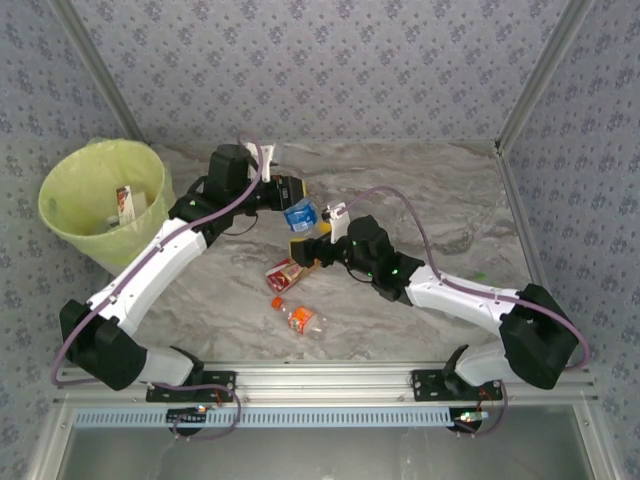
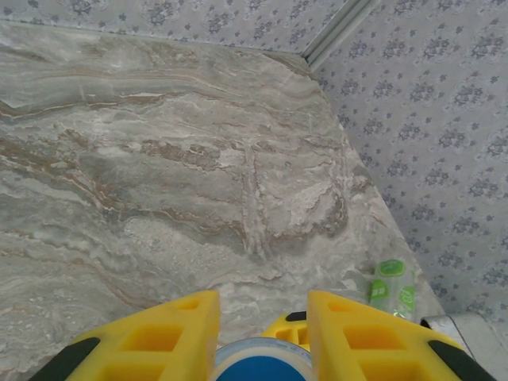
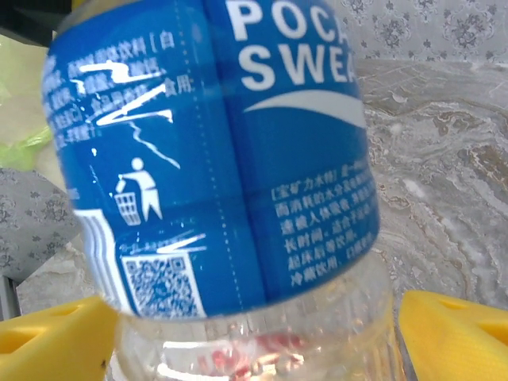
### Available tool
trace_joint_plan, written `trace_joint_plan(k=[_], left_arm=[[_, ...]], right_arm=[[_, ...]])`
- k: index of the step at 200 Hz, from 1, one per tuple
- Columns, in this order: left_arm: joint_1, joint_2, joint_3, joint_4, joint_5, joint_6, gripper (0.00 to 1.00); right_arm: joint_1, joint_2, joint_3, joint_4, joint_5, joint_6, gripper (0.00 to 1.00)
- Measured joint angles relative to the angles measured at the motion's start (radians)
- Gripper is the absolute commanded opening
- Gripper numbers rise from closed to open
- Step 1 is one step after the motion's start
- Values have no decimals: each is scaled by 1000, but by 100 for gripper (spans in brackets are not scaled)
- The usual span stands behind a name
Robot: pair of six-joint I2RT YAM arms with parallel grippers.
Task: Put the plastic bottles in the bin
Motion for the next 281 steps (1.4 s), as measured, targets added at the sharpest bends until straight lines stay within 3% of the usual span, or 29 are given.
trace_joint_plan(k=[25,80,137,216,281], left_arm=[[0,0,0,-1,-36,9,0],[21,-34,0,-11,-112,21,0],[108,-61,87,-95,-200,53,0],[165,-101,271,-148,-422,172,0],[192,-151,397,-196,-694,296,0]], right_arm=[[0,0,0,-11,3,-1,100],[0,-3,3,-129,27,-39,100],[-53,-23,32,-307,245,41,100],[-107,-25,32,-420,370,176,100],[-110,-56,26,-459,399,198,100]])
